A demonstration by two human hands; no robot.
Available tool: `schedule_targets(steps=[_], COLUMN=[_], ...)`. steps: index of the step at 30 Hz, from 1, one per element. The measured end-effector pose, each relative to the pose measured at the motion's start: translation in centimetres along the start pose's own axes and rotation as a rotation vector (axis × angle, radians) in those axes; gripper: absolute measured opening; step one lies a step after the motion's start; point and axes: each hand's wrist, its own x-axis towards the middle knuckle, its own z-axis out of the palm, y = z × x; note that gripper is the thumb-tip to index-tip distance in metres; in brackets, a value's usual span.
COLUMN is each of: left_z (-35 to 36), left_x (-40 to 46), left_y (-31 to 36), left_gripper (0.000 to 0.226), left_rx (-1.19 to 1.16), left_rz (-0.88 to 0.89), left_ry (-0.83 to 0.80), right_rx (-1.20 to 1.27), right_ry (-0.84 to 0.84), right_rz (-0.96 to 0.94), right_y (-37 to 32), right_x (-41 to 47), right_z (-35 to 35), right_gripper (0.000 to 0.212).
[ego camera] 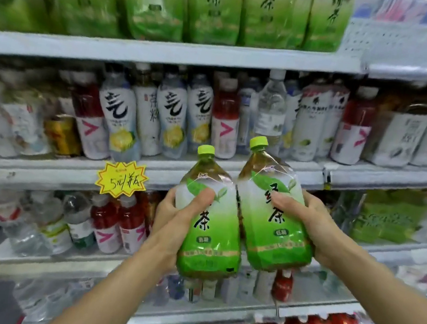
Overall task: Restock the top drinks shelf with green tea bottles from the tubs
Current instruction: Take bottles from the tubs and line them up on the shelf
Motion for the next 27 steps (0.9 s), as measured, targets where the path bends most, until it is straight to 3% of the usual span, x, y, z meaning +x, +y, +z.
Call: schedule_targets(steps=[2, 6, 11, 14, 22, 27], left_z=[1.7, 5.2, 9.5, 12.0, 17.1, 18.6], left_x=[0.4, 1.7, 4.2, 6.1, 10.1, 12.2], left_y=[2.8, 7.3, 11.1, 13.2, 17.9, 19.1], left_gripper=[0.062, 0.065, 0.08, 0.078, 0.083, 0.098], left_rx=[0.017, 0.061, 0.01, -0.044, -0.041, 0.016], left_rz=[0.075, 0.223, 0.361, 0.418, 0.563, 0.633], left_ry=[-0.038, -0.049, 0.009, 0.026, 0.127, 0.183], right_rx=[-0.01, -0.039, -0.013, 0.036, 0.04, -0.081], right_ry=[-0.025, -0.02, -0.025, -0.008, 0.088, 0.075], right_rz=[-0.062, -0.202, -0.367, -0.437, -0.615, -0.605], right_y=[-2.7, -7.8, -14.9, -18.9, -26.7, -27.4], right_x=[0.7, 2.4, 4.7, 6.8, 14.3, 18.7], right_z=[-1.1, -3.6, -6.8, -8.2, -8.7, -8.0], right_gripper=[0.073, 0.092, 0.082, 0.065, 0.066, 0.086])
